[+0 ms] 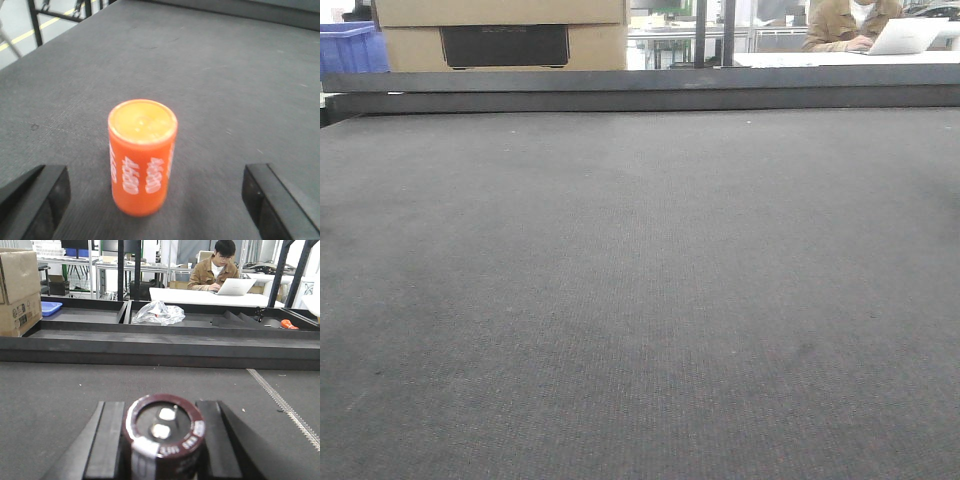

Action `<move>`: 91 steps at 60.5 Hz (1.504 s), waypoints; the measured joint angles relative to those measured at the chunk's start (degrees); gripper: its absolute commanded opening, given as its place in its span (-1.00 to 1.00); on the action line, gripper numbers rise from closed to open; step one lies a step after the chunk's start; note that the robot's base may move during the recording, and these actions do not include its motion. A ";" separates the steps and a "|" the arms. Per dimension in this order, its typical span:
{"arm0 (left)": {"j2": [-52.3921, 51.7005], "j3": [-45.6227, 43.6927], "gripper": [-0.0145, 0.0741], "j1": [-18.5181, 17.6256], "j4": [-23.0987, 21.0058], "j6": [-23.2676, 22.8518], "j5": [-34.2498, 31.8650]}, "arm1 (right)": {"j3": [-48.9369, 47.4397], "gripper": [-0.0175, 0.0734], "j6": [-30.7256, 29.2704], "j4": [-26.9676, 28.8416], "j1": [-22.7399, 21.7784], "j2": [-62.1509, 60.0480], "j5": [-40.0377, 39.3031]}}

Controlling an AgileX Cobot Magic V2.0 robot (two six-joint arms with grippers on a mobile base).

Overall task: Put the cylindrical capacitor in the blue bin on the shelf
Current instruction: 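Lift both held objects off the table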

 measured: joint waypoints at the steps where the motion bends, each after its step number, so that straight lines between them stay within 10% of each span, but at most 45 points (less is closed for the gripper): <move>1: 0.55 -0.43 0.68 0.00 -0.15 0.00 0.00 | 0.00 -0.97 0.00 0.00 0.00 0.00 0.00; 45: 17.41 -15.35 0.67 2.66 -1.48 0.00 1.61 | 0.00 -0.97 0.00 0.00 0.00 0.00 0.41; 54: 17.54 -15.40 0.25 2.66 -1.48 0.00 1.75 | 0.00 -0.97 0.00 0.00 0.00 0.00 0.41; 66: 17.40 -15.40 -0.89 2.66 -1.48 0.00 1.87 | 0.00 -0.97 0.00 0.00 0.00 0.00 1.13; 91: 0.40 -15.62 -0.92 2.66 8.81 0.00 20.26 | -4.44 -0.97 0.00 0.00 0.00 -2.67 21.16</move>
